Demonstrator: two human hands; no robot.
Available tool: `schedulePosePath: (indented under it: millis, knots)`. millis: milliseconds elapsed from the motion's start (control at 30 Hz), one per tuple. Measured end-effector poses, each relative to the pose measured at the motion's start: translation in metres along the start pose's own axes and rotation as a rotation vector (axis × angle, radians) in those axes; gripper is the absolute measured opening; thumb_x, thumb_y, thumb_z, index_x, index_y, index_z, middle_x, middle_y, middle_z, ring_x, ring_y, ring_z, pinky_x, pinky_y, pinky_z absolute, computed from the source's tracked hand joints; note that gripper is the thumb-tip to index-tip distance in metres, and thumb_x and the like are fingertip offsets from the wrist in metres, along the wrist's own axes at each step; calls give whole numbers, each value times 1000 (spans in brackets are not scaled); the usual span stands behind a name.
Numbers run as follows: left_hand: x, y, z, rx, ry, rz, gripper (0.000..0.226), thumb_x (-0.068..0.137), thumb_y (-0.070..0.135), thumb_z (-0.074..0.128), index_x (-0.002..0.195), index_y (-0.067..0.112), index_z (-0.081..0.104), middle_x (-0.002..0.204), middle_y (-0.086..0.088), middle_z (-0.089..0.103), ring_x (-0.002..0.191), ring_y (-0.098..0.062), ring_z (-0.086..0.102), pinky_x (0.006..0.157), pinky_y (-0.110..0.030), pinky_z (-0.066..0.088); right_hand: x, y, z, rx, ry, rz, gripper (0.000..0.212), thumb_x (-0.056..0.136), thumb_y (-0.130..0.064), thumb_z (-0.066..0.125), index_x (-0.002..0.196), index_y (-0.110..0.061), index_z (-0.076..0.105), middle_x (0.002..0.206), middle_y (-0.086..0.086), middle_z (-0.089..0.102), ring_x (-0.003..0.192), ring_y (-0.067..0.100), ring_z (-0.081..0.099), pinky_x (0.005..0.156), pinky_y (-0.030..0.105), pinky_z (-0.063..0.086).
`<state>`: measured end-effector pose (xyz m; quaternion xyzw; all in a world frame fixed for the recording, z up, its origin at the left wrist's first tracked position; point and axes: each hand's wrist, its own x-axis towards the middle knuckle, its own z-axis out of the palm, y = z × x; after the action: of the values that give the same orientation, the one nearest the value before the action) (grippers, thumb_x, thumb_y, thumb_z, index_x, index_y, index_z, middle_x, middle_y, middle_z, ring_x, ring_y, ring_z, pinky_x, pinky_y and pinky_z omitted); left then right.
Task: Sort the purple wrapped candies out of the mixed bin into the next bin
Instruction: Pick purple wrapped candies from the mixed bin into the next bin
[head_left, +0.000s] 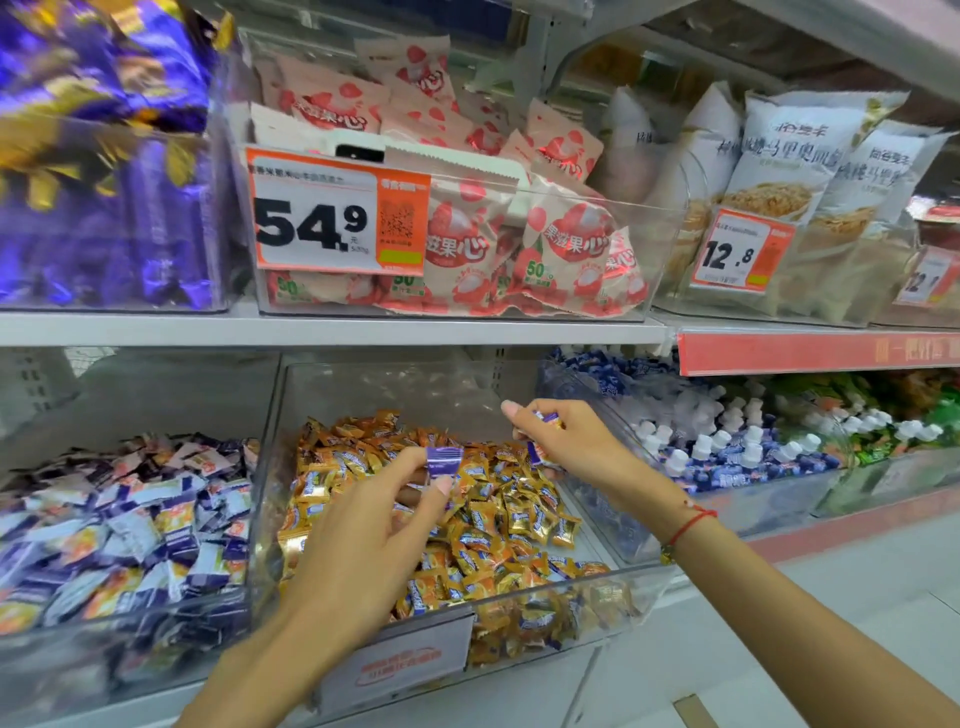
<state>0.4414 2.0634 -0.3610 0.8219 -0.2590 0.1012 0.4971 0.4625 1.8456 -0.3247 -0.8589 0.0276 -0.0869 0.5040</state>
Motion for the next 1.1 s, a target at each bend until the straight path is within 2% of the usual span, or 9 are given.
schedulePosePath:
  millis: [100,167,333,400,533,700,800,933,1100]
  knots:
    - [-19,17,-38,80,214,116,28,87,66,39,97,46,55,75,14,67,62,-10,63,60,-39,51,2,-25,41,-14,-48,-169,37,90,-46,59,70,-17,65,75,17,65,59,17,57,51,19,47]
    - [-25,10,-65,90,404,94,29,86,59,40,97,39,57,71,7,66,62,-18,61,60,-42,49,5,-46,73,-12,-68,-293,36,89,-46,62,68,-17,63,61,6,62,54,16,55,55,23,45]
    - [-31,-46,-121,331,807,-234,26,99,35,46,115,22,61,87,-4,64,84,-30,57,69,-36,38,7,-89,158,-252,1,-632,31,89,-48,61,72,-22,59,63,-7,60,61,10,55,60,32,44]
    - [-34,-60,-136,412,773,-288,33,100,31,41,125,19,57,108,-9,63,99,-33,55,78,-41,40,8,-103,188,-418,-9,-722,31,91,-52,57,78,-24,59,74,-5,64,73,15,59,62,36,47]
    - [-38,-71,-146,485,624,-282,37,101,27,38,136,23,51,118,-7,60,106,-29,50,81,-41,39,21,-120,229,-683,-69,-711,40,93,-57,49,96,-18,58,96,3,64,88,27,62,66,36,43]
    - [-42,-89,-149,441,347,-378,45,100,32,43,145,28,41,149,1,42,134,-23,40,102,-44,41,29,-116,227,-916,-524,-494,59,98,-53,38,146,-18,36,144,11,44,133,30,39,107,50,28]
    - [-38,-84,-145,443,421,-387,37,98,27,50,135,25,53,147,1,46,131,-23,44,101,-43,41,13,-106,190,-774,-426,-609,46,99,-41,45,143,-25,43,140,4,50,132,23,39,108,46,29]
    - [-33,-50,-124,347,575,-96,25,95,17,55,115,29,63,124,13,60,115,-15,55,91,-37,44,-13,-80,109,-425,-339,-526,24,97,-29,54,119,-27,65,113,-12,64,102,-3,56,89,22,45]
    - [-19,-6,-64,107,344,172,18,92,27,53,98,39,65,105,27,61,98,0,58,81,-16,44,-23,-19,16,-200,-167,-249,16,95,-23,58,105,-25,71,95,-8,73,89,5,68,89,29,54]
